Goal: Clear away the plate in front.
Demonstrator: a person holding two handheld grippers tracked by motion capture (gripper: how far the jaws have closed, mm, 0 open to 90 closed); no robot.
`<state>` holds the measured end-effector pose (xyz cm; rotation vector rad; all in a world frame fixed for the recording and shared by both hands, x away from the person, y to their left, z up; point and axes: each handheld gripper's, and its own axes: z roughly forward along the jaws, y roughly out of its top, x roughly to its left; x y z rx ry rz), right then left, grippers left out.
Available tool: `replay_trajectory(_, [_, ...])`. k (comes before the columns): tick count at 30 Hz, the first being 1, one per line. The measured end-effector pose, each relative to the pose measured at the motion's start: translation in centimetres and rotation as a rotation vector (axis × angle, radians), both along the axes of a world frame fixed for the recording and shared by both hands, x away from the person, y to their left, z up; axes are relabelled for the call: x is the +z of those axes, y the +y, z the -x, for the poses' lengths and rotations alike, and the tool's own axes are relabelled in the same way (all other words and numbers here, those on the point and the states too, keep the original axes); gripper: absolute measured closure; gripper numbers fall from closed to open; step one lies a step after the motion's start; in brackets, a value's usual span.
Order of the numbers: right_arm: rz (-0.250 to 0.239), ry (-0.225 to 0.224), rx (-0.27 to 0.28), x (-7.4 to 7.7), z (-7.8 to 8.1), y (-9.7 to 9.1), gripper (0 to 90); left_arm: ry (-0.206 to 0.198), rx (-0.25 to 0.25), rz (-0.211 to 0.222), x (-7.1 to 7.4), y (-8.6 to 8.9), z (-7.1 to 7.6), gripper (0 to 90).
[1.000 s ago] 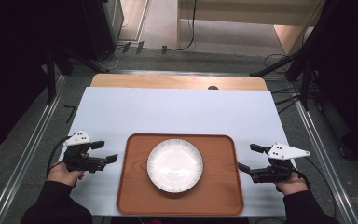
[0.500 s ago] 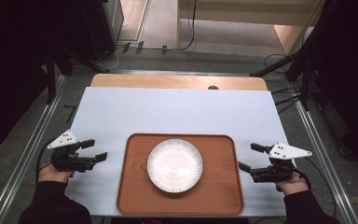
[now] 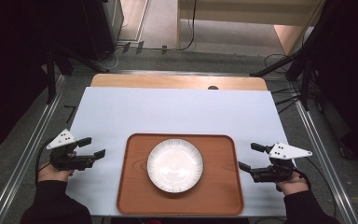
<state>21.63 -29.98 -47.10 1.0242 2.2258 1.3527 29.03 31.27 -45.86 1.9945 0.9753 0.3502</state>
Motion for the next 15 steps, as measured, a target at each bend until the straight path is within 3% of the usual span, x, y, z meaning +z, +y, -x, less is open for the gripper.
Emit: replay_trajectory(15, [0.002, 0.004, 0.001, -0.06, -0.01, -0.01, 15.6, 0.014, -0.007, -0.002, -0.08, -0.08, -0.16, 20.7])
